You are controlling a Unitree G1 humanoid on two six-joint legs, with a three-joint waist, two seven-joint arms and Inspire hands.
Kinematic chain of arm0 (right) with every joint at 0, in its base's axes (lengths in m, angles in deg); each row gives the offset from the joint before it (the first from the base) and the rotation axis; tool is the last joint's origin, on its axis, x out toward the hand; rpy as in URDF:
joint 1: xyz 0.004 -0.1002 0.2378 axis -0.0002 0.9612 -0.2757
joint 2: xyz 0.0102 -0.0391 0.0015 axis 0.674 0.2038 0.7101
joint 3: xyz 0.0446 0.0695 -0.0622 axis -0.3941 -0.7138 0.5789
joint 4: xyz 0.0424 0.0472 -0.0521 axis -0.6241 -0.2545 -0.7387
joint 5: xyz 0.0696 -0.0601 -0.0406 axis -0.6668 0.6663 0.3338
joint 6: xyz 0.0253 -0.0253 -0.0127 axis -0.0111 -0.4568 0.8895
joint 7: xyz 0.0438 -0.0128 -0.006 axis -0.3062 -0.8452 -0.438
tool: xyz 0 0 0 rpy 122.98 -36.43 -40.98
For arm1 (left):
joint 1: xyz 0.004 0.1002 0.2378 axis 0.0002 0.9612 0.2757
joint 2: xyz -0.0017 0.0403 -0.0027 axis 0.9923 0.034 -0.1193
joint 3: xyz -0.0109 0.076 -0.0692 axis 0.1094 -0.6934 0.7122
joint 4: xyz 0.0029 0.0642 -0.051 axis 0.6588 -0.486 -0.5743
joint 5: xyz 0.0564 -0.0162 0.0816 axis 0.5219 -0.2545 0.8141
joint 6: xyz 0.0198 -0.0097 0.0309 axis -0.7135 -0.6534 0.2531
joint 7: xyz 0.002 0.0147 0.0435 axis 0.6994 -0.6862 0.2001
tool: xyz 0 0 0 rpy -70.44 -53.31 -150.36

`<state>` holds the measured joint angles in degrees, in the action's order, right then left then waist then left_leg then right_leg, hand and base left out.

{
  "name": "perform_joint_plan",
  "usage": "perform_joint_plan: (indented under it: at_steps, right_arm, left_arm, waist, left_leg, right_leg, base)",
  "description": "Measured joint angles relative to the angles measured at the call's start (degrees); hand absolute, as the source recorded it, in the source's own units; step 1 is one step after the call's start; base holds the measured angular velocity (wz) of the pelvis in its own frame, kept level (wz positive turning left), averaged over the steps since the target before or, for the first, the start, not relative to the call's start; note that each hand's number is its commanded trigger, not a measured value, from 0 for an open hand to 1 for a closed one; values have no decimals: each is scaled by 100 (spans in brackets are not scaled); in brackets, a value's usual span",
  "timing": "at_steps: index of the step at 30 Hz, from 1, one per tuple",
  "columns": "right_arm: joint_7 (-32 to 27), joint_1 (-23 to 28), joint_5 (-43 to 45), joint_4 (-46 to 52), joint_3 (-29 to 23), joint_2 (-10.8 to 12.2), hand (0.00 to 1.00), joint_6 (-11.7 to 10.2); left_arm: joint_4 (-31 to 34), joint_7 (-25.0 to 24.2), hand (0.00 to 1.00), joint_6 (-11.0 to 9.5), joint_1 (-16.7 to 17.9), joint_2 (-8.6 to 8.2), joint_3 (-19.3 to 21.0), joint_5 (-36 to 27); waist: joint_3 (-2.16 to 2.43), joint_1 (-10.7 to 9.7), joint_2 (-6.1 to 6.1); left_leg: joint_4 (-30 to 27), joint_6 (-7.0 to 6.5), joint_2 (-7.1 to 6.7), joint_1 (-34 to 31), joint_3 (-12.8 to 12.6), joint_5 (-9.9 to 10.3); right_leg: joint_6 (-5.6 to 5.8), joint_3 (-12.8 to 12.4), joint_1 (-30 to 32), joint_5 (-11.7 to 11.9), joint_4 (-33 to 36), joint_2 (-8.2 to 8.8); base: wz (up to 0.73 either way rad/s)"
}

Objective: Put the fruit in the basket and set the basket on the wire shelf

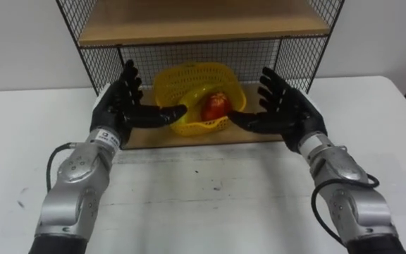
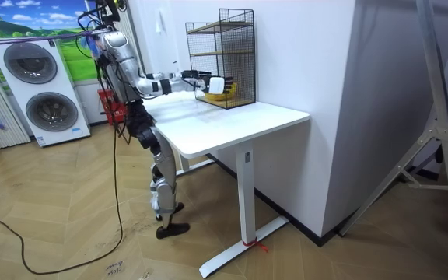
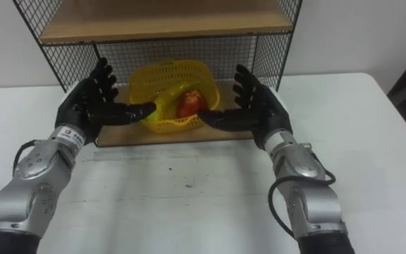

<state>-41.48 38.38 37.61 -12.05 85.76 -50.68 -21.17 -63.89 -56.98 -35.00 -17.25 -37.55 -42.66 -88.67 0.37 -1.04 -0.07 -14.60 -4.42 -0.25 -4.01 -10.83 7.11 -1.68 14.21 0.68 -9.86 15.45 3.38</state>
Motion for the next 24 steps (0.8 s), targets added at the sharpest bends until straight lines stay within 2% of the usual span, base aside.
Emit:
perform_joint_plan:
  at_steps: [5, 11, 19, 22, 24]
  right_arm:
    - [69, 386, 73, 245, -300, 3, 0, -95]
    - [214, 426, 337, 358, -381, 9, 0, -105]
    - [367, 614, 471, 653, -529, 6, 0, -196]
    - [448, 688, 445, 723, -614, 4, 0, -207]
    - [461, 747, 435, 802, -651, 4, 0, -207]
  left_arm:
    - [462, -209, 0, -13, 355, 43, 57, 225]
    - [903, -547, 0, -138, 597, 66, 228, 266]
    - [1186, -871, 0, -158, 680, 79, 392, 267]
    - [1307, -977, 0, -329, 804, 86, 499, 250]
    - [1456, -1004, 0, -331, 973, 86, 626, 213]
  waist:
    - [-1, -1, -43]
    - [-9, 6, -56]
    - [-8, 20, -55]
    - [-6, 32, -50]
    - [-5, 39, -43]
  left_leg:
    - [16, 11, 3, 14, 0, 10]
    - [85, 14, -2, -17, -2, -19]
    - [95, 21, 4, -28, 5, -25]
    - [88, 21, 5, -27, 5, -25]
    - [86, 22, 7, -29, 6, -23]
  right_leg:
    - [57, -12, 16, -24, -24, -8]
    - [16, -2, 36, 2, -33, -10]
    - [15, -9, 39, 10, -63, -25]
    - [6, -12, 47, 15, -69, -28]
    - [11, -1, 61, 12, -74, -27]
  base:
    - [0]
    - [0]
    - [0]
    - [0]
    - [0]
